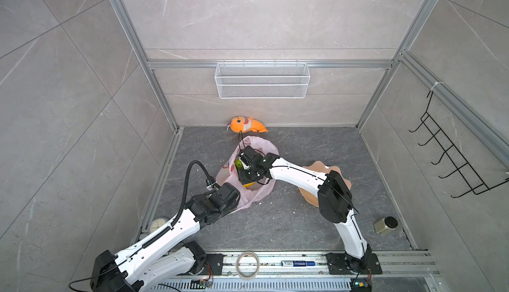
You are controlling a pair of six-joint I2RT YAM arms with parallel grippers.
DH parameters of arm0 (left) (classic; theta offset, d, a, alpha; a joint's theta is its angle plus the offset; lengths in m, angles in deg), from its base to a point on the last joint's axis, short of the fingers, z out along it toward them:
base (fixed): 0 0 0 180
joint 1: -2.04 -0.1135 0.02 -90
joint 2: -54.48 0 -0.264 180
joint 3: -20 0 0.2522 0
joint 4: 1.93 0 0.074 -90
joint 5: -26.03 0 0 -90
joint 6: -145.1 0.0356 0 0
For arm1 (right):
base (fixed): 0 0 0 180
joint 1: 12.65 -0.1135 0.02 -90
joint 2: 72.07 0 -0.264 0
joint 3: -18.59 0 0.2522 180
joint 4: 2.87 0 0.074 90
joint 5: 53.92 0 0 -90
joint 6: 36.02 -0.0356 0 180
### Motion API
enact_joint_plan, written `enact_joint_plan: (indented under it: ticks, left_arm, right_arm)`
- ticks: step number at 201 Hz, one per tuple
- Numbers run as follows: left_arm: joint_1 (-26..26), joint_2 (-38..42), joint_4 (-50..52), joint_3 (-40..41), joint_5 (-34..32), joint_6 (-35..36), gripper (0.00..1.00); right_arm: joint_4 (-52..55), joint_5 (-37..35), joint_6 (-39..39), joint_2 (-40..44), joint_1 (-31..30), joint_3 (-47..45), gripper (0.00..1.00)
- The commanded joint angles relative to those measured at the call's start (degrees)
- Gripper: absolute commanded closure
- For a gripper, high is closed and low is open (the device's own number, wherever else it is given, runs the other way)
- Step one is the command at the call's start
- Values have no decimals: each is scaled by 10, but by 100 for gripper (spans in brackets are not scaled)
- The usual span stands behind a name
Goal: Take fruits out of the plastic bag
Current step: Pick up the fruit from the plastic bag.
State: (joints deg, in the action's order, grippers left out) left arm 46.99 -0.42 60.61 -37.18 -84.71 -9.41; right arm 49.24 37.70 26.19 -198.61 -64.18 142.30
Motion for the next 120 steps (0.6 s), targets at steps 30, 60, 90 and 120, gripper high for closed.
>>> enact_joint_plan:
  ticks: [30, 60, 90, 120]
  left_arm:
    - [-2, 24, 56, -15, -28, -23, 100]
    - [-2, 26, 71, -16, -38, -30, 100]
    - [-2, 15, 53, -19, -34, -25, 100]
    - [-3, -4, 31, -37, -36, -7, 100]
  right_arm:
    - [48, -54, -28, -46, 3, 57, 34]
    - [60, -85, -58, -58, 9, 76, 28]
    - [43, -150, -56, -62, 12, 82, 27]
    - [52, -189, -40, -83, 19, 115, 27]
